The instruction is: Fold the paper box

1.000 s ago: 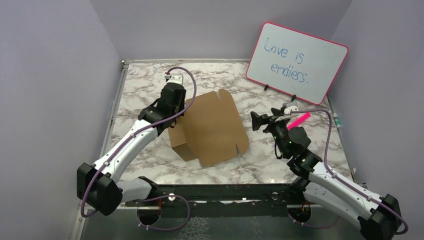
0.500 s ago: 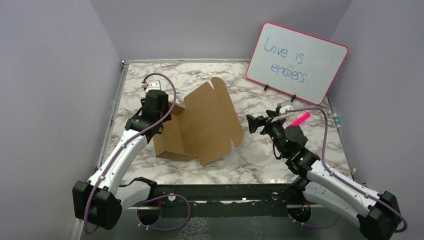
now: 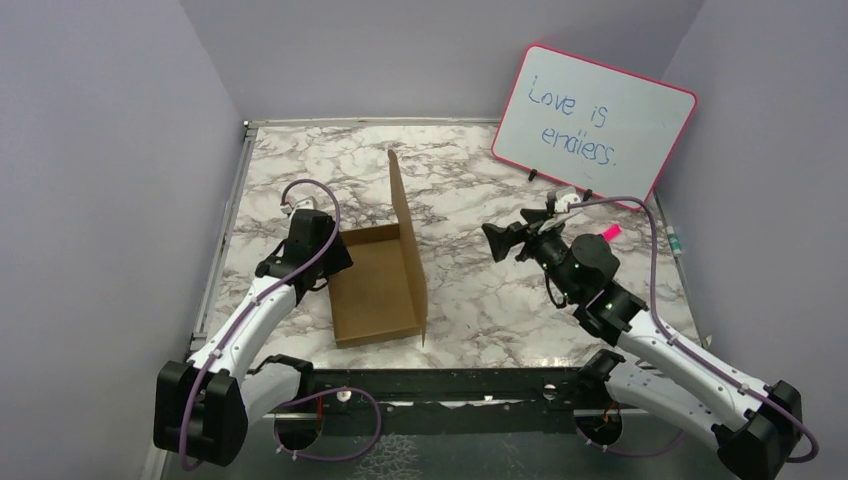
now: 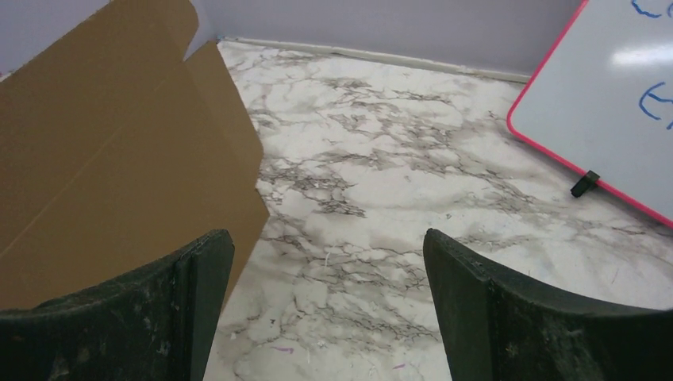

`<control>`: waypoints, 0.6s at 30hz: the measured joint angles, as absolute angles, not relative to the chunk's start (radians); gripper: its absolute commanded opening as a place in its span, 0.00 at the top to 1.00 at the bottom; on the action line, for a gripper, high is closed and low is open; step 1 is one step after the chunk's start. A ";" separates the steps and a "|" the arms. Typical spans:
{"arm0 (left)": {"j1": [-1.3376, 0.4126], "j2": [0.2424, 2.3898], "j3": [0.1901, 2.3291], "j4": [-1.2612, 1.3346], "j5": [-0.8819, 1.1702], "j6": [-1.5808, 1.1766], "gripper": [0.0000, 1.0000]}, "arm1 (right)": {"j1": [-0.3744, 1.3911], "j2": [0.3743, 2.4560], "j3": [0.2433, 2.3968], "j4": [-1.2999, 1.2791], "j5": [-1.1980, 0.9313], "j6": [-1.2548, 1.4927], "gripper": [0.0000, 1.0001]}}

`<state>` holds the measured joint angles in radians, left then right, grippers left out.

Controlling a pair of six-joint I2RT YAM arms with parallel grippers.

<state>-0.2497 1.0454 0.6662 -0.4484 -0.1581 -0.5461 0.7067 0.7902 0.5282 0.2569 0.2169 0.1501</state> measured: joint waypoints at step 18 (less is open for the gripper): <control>-0.245 1.052 0.667 -0.333 -0.032 -0.615 0.22 | 0.709 1.121 1.149 -0.274 -0.165 0.152 0.00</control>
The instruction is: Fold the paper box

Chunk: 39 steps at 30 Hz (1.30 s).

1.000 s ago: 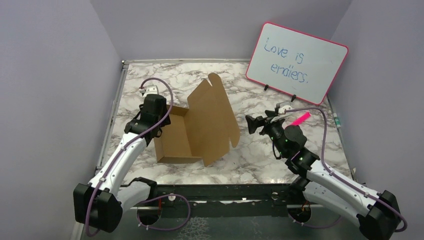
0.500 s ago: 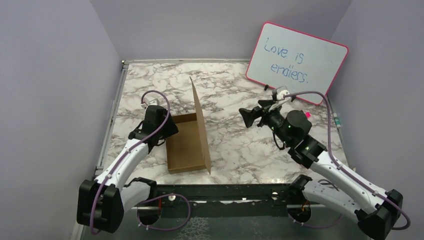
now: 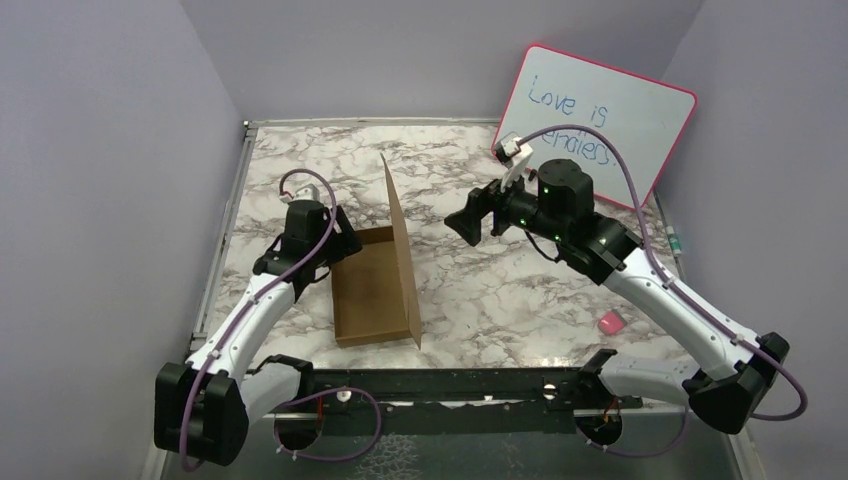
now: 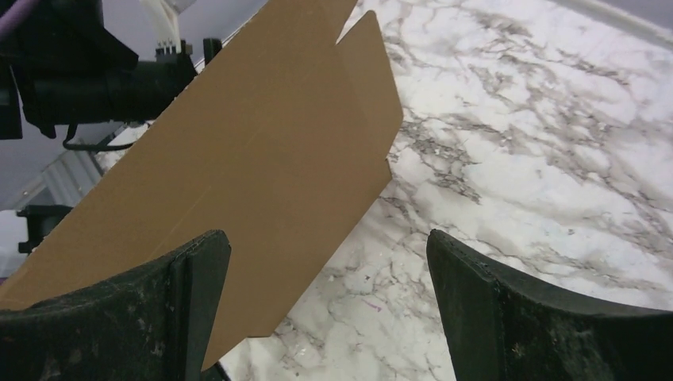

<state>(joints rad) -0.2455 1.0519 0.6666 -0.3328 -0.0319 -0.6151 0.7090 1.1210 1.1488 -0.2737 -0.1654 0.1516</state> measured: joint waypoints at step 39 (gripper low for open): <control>-0.076 1.132 0.825 -0.415 -0.069 -0.242 0.13 | 1.102 1.933 2.201 -1.011 0.328 0.054 0.87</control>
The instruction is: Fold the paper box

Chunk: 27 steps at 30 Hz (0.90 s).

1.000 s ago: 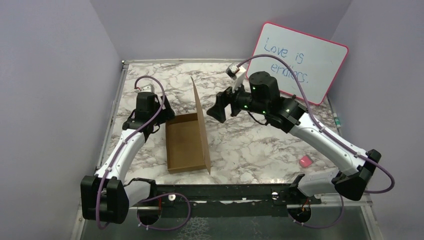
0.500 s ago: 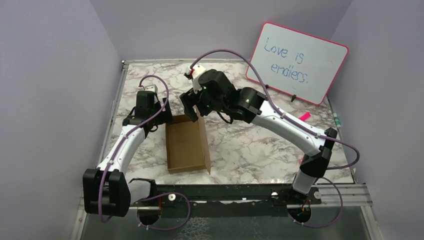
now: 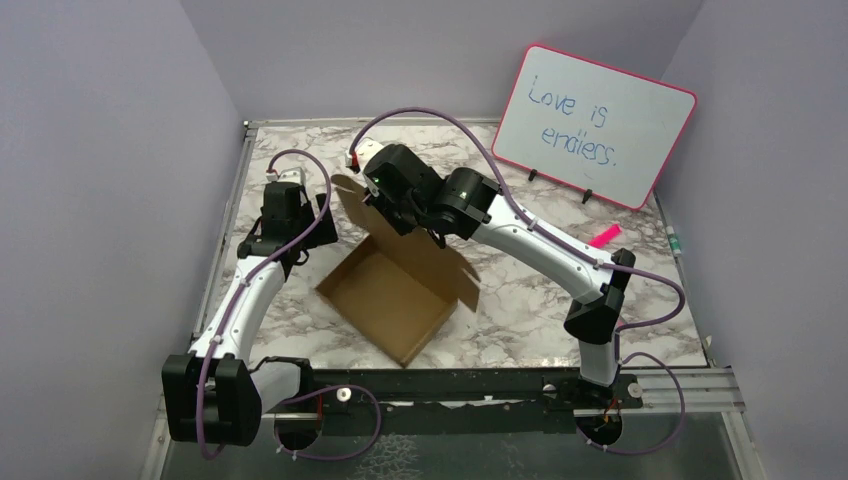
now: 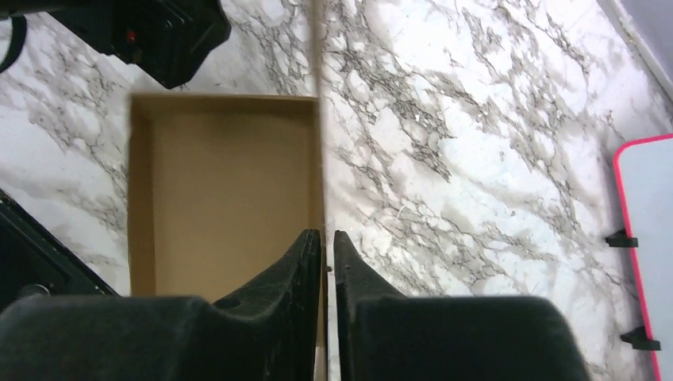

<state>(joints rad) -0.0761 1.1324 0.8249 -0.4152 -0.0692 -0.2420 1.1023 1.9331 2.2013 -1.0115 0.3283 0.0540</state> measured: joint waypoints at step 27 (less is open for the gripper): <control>-0.072 1.039 0.825 -0.418 -0.024 -0.196 0.13 | 0.890 1.900 2.094 -0.880 -0.030 -0.820 0.95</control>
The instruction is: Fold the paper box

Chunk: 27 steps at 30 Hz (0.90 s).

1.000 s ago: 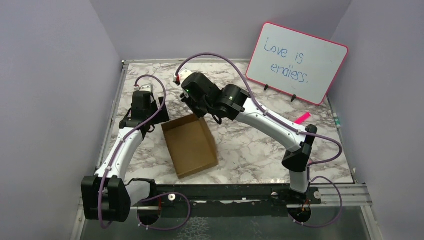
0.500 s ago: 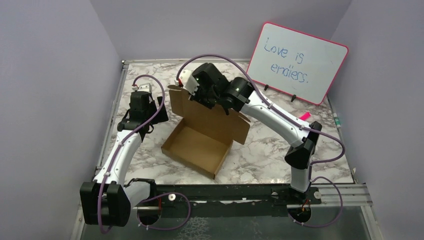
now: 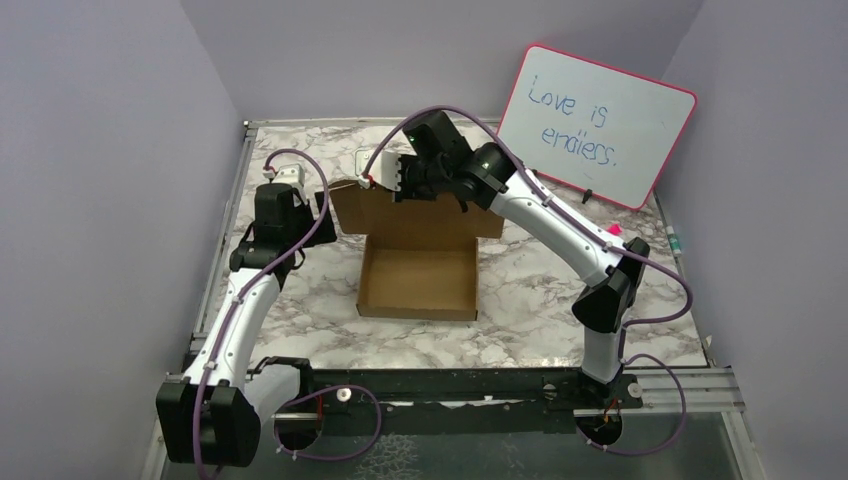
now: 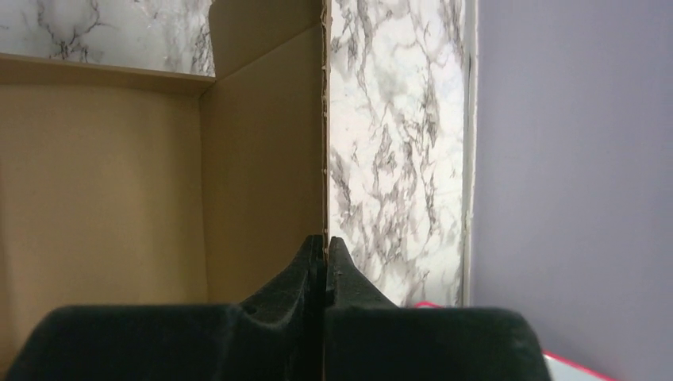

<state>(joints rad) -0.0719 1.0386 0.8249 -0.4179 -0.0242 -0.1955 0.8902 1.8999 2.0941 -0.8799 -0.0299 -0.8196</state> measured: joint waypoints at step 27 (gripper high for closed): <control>-0.073 0.967 1.048 -0.521 0.179 0.048 0.16 | 0.689 1.458 1.641 -0.724 0.040 -0.654 0.25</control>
